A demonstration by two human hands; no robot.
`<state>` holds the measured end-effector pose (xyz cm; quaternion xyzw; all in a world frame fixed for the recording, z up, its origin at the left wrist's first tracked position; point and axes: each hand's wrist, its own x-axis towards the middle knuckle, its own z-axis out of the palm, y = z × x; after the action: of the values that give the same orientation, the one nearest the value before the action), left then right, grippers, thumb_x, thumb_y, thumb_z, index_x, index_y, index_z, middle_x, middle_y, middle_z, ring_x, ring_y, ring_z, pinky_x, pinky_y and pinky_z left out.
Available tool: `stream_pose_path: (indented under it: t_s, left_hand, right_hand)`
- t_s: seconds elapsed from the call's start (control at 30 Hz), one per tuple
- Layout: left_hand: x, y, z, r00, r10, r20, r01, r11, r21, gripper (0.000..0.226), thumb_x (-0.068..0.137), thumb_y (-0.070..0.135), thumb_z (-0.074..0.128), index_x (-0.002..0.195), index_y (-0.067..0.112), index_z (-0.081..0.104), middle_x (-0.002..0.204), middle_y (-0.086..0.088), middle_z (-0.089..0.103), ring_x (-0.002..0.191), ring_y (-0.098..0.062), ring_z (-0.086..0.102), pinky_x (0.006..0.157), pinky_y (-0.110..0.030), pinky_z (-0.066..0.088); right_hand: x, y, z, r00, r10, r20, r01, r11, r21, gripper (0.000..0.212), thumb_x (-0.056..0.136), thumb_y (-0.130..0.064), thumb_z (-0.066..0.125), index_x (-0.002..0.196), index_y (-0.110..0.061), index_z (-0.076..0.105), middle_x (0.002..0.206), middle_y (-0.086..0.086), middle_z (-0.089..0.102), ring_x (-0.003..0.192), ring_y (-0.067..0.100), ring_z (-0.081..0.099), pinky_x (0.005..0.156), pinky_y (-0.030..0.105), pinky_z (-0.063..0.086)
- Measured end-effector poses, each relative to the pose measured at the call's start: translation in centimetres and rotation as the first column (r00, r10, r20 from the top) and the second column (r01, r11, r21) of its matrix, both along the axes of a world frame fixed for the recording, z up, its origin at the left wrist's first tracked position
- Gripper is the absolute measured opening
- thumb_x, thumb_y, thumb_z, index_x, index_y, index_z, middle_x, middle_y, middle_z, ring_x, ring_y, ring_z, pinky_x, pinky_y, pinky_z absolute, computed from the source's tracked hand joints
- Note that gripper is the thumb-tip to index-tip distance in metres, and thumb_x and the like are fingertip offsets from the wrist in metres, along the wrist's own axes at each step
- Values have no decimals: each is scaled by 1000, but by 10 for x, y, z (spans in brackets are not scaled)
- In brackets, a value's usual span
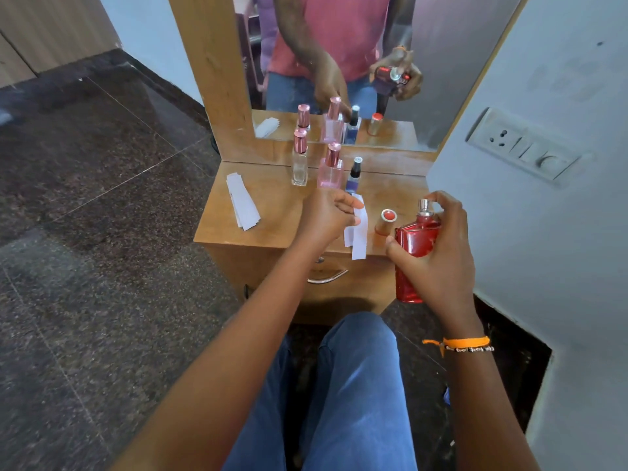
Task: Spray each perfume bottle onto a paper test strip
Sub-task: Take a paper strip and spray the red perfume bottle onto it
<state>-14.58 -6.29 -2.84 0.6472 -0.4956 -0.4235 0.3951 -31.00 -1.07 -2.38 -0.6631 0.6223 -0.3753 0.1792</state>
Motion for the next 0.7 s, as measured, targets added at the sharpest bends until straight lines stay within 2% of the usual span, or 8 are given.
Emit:
stream_pose_path:
  t_s: [0.07,0.13,0.27,0.43,0.53,0.7]
  left_hand:
    - [-5,-4,-5,993,-17,115,19,1000,-15,24,73,-2,74,95,8,72,96,-9,70,83,-14,64,63,-17,47]
    - [-10,-6,-13,977,-20,214,27,999,-29,22,75,-1,72,94,11,72,101,-8,69,87,-16,64,63,-17,46]
    - [-16,-3,-24,949,-4,315,31,996,-80,18,79,-2,67,91,11,71,107,-12,67,86,-19,63,56,-19,44]
    - [-20,0,-24,865,59,499,55,976,-211,22,70,7,78,91,13,73,114,-2,58,103,-22,55,78,-32,49]
    - [-23,3,-26,809,105,578,56,966,-253,17,74,17,77,91,17,75,111,-1,59,103,-21,52,80,-29,43]
    - [-26,1,-29,778,131,615,45,964,-262,17,79,23,73,95,20,75,108,-1,61,103,-22,52,86,-33,41]
  right_hand:
    - [0,1,-1,1000,8,16,-8,1000,1,76,67,-46,68,133,-26,35,125,-3,46,99,11,50,67,10,33]
    - [-1,1,-2,1000,15,23,-15,1000,-4,75,68,-46,70,132,-26,35,123,-3,46,99,11,50,67,11,34]
    - [1,2,-3,999,20,50,-21,1000,3,75,67,-49,66,132,-25,36,123,-6,45,97,10,50,67,10,34]
    - [5,0,-7,997,26,76,-27,999,19,77,66,-47,67,133,-25,36,120,-12,42,97,8,49,69,9,36]
    - [6,-1,-10,996,23,90,-26,999,29,79,67,-47,67,135,-25,35,128,-6,45,101,7,48,74,9,38]
    - [6,-3,-11,995,30,90,-31,999,11,76,68,-46,68,134,-24,36,129,-5,45,101,4,47,73,9,39]
